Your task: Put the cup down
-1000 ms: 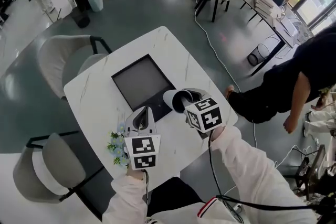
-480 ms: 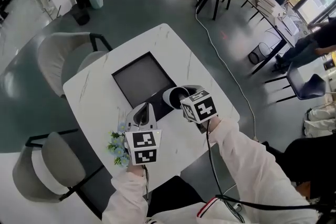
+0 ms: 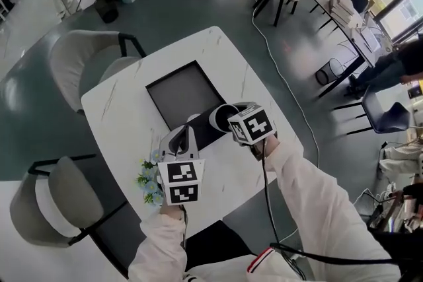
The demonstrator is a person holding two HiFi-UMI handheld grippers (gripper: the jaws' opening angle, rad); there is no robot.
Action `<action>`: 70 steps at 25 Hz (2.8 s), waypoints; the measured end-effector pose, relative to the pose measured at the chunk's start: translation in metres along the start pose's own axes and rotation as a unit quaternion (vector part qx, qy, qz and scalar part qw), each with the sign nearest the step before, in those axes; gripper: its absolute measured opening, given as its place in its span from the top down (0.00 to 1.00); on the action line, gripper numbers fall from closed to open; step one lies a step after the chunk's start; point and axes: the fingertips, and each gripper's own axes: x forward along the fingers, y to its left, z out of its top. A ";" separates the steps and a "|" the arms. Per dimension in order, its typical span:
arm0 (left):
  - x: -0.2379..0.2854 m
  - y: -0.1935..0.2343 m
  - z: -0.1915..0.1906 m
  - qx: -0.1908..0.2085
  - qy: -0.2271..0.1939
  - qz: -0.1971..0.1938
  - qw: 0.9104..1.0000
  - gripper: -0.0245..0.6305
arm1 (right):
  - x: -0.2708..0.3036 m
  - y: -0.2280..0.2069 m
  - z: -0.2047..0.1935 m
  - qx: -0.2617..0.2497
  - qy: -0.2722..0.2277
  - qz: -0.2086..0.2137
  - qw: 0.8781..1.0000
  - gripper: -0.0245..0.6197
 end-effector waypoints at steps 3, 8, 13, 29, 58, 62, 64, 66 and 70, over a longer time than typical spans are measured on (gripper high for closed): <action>0.000 0.001 0.000 -0.003 -0.001 -0.001 1.000 0.95 | 0.007 0.001 -0.005 -0.003 0.020 0.006 1.000 0.90; 0.000 0.006 0.000 -0.006 -0.001 0.000 1.000 0.95 | 0.017 0.001 -0.007 -0.007 0.037 0.009 0.999 0.90; 0.001 0.007 -0.001 -0.014 -0.001 -0.001 1.000 0.95 | 0.020 0.000 -0.006 -0.002 0.044 0.015 0.999 0.90; 0.001 0.002 -0.002 -0.024 -0.004 -0.006 1.000 0.95 | 0.025 0.002 -0.001 -0.032 0.069 0.013 0.997 0.90; -0.004 -0.009 -0.007 -0.025 -0.002 -0.013 1.000 0.95 | 0.030 0.006 0.003 -0.020 0.056 0.023 0.998 0.75; -0.004 -0.010 -0.009 -0.026 -0.002 -0.013 1.000 0.95 | 0.030 0.007 0.008 -0.010 0.040 0.030 0.999 0.63; -0.005 -0.009 -0.008 -0.024 -0.002 -0.012 1.000 0.95 | 0.028 0.007 0.011 -0.011 0.034 0.028 0.999 0.62; -0.006 -0.010 -0.007 -0.023 -0.002 -0.011 1.000 0.95 | 0.025 0.006 0.013 -0.011 0.029 0.025 0.999 0.62; -0.007 -0.012 -0.005 -0.019 -0.002 -0.009 1.000 0.95 | 0.018 0.000 0.013 -0.012 0.026 0.018 0.999 0.62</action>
